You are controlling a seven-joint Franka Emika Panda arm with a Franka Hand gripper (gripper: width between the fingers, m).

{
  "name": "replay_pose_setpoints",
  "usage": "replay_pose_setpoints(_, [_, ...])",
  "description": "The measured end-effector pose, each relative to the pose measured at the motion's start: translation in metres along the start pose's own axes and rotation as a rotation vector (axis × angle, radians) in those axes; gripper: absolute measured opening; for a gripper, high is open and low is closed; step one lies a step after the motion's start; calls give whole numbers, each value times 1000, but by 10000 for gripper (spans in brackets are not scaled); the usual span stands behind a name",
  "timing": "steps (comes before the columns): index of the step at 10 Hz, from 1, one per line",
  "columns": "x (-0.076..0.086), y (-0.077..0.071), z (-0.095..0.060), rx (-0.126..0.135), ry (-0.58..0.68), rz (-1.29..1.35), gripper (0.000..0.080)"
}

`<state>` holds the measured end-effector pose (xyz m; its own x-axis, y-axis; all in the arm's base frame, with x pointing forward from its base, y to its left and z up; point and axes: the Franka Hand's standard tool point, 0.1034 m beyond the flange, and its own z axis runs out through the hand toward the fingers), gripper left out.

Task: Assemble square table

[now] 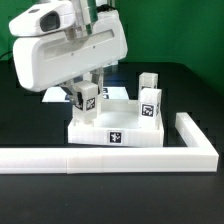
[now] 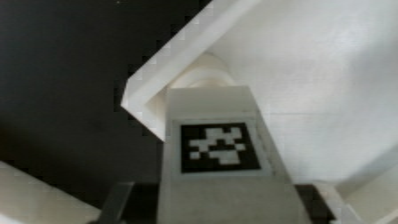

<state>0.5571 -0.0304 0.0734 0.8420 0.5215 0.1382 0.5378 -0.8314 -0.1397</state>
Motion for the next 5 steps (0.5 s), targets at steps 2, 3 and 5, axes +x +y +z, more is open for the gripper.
replay_pose_setpoints(2, [3, -1, 1, -4, 22, 190, 291])
replay_pose_setpoints(3, [3, -1, 1, -6, 26, 258, 291])
replay_pose_setpoints(5, [8, -4, 2, -12, 52, 489, 291])
